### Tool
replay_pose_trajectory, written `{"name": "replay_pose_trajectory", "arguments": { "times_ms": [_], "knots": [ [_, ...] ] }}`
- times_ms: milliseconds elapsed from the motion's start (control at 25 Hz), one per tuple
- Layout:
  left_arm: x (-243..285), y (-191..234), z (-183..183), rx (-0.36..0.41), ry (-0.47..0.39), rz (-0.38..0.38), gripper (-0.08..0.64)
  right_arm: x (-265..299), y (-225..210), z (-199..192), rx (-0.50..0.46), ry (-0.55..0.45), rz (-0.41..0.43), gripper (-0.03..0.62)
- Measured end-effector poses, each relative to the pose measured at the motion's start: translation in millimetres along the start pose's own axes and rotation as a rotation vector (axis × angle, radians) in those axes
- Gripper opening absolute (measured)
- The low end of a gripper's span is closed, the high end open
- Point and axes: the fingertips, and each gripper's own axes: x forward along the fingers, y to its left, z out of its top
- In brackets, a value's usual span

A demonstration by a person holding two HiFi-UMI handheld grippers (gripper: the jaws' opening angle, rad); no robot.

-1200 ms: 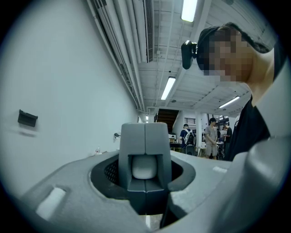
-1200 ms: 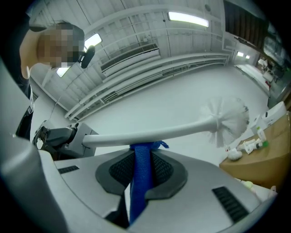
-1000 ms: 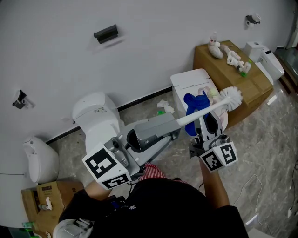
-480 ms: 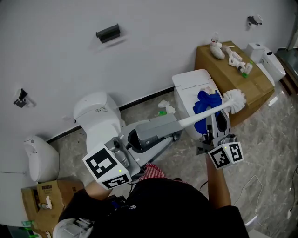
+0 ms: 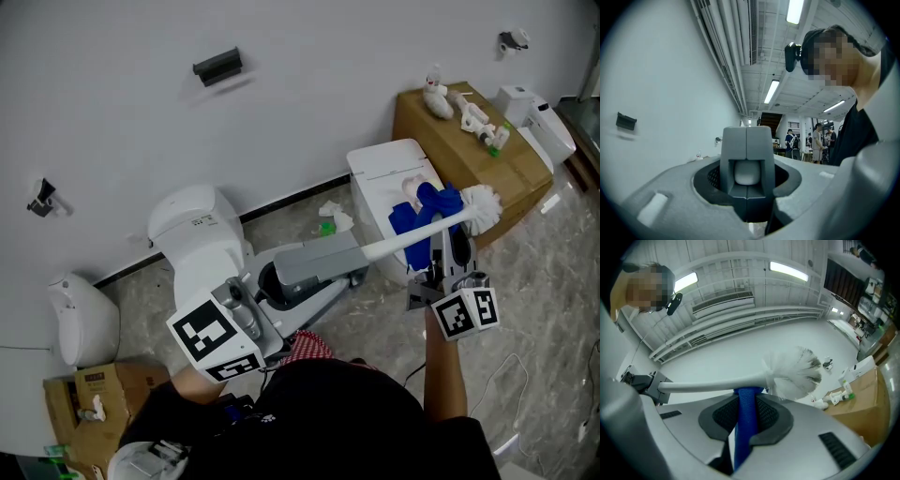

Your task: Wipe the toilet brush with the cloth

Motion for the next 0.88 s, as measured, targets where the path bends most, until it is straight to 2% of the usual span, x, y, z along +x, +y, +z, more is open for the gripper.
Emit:
{"name": "replay_pose_trajectory", "arguments": {
  "times_ms": [600,880],
  "knots": [
    [2.0,6.7,3.7,-0.011,-0.016,-0.003,0.169,4.0,-3.8,-2.9,0.009,0.012,-0.006,0.064],
    [2.6,6.1,1.5,0.008,-0.019,0.015,0.169,-5.0,13.7,-17.9,0.023,0.047,0.043,0.064]
  ]
}}
